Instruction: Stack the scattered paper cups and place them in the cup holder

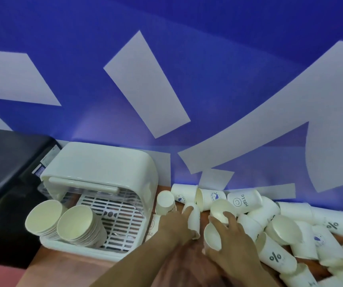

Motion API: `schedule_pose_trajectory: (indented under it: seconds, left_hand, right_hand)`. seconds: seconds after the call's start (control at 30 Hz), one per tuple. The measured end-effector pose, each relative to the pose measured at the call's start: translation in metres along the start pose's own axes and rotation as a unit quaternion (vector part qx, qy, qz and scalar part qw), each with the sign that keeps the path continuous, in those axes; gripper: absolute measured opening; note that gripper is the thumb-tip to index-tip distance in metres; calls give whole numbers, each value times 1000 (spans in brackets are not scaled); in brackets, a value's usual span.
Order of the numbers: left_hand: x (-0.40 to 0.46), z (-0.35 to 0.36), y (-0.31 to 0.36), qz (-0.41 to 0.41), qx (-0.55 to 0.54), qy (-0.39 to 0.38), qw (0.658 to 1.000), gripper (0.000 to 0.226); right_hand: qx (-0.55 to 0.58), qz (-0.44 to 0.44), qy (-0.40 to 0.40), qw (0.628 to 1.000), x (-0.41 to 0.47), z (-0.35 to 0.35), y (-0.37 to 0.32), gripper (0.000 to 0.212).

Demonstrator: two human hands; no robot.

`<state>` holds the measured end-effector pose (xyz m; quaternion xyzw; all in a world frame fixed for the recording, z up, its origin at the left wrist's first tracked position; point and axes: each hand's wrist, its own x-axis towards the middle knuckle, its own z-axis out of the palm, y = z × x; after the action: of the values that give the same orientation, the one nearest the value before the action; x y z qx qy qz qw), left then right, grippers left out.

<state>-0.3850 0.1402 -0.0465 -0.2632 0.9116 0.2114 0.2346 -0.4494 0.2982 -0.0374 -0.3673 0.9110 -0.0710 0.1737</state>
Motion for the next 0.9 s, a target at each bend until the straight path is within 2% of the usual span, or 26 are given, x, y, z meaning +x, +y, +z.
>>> schedule_pose_trajectory:
  seconds: [0.2, 0.47, 0.57, 0.77, 0.9]
  left_hand:
    - [-2, 0, 7, 2, -4, 24, 1000, 74]
    - [-21, -16, -1, 51, -67, 80, 993, 73]
    - [-34, -26, -6, 65, -107, 79, 989, 76]
    - [-71, -46, -22, 101, -165, 96, 976, 65]
    - [-98, -60, -42, 124, -182, 129, 967, 67]
  right_hand:
    - [19, 2, -7, 1000, 0, 4, 2, 73]
    - [33, 17, -10, 999, -14, -14, -2, 67]
    - [40, 18, -5, 999, -23, -25, -6, 67]
    - [38, 48, 39, 997, -41, -55, -22, 67]
    - [50, 59, 85, 993, -52, -74, -45, 64]
